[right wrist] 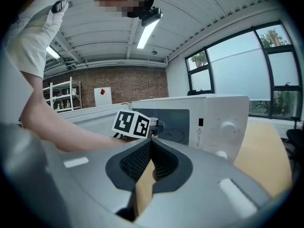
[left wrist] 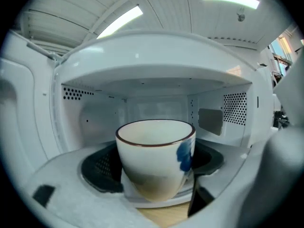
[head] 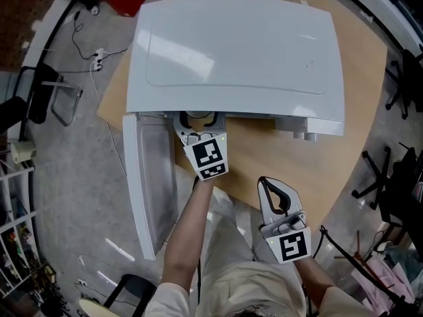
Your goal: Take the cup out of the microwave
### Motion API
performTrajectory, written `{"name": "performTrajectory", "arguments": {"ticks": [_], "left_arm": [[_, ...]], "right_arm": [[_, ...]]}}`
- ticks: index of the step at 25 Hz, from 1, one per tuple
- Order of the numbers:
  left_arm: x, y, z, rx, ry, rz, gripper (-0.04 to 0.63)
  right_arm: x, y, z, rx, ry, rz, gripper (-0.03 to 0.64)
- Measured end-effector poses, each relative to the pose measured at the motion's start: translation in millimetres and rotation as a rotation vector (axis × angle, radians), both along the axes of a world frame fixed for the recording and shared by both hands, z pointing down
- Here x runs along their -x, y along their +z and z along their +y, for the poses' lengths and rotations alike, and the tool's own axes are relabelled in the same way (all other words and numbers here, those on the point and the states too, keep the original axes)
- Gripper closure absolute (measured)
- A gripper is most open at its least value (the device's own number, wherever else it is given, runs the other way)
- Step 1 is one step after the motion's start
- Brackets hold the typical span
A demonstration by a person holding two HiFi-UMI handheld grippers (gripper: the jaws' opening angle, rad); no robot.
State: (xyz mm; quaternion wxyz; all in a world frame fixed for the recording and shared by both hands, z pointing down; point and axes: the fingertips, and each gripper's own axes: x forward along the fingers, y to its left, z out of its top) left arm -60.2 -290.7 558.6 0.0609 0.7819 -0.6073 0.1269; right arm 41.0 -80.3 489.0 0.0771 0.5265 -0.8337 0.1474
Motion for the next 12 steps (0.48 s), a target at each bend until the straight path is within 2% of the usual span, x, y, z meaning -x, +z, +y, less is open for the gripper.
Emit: {"name": "performTrajectory", "arguments": {"ticks": [12], "left_arm": [[1,-29,78,0.046,-0.004,0.002,0.200]], "right_arm": [[-8,-37,-2,-0.069,0.022,-0.006,0.612]]}}
